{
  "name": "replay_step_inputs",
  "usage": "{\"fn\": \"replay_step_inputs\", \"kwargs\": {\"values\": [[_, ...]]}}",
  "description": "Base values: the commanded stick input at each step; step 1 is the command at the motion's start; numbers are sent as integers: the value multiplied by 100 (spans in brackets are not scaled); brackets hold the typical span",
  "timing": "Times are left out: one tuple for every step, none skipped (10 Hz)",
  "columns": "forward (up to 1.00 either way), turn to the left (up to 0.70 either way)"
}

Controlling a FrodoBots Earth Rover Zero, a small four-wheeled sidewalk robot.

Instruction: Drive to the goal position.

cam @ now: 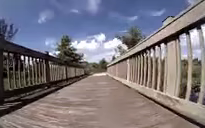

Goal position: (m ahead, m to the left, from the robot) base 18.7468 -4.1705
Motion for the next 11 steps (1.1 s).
{"fn": "replay_step_inputs", "kwargs": {"values": [[85,0],[85,0],[85,0],[85,0],[85,0],[85,0],[85,0],[85,0],[85,0],[85,0],[85,0]]}}
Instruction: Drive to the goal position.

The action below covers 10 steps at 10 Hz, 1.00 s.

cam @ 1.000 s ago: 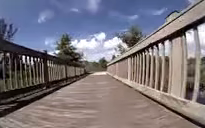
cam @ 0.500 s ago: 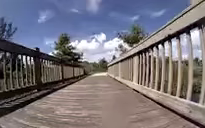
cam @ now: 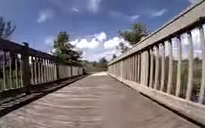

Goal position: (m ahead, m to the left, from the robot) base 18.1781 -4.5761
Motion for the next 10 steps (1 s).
{"fn": "replay_step_inputs", "kwargs": {"values": [[85,0],[85,0],[85,0],[85,0],[85,0],[85,0],[85,0],[85,0],[85,0],[85,0]]}}
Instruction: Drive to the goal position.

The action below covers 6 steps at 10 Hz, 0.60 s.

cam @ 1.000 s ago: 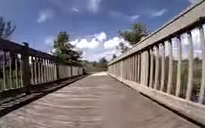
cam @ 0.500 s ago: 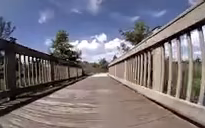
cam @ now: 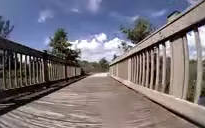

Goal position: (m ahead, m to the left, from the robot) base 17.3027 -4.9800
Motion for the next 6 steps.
{"fn": "replay_step_inputs", "kwargs": {"values": [[85,0],[85,0],[85,0],[85,0],[85,0],[85,0]]}}
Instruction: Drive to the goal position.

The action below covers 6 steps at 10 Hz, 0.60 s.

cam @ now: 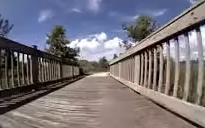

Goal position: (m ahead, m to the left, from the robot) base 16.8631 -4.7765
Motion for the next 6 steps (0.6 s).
{"fn": "replay_step_inputs", "kwargs": {"values": [[85,0],[85,0],[85,0],[85,0],[85,6],[85,24]]}}
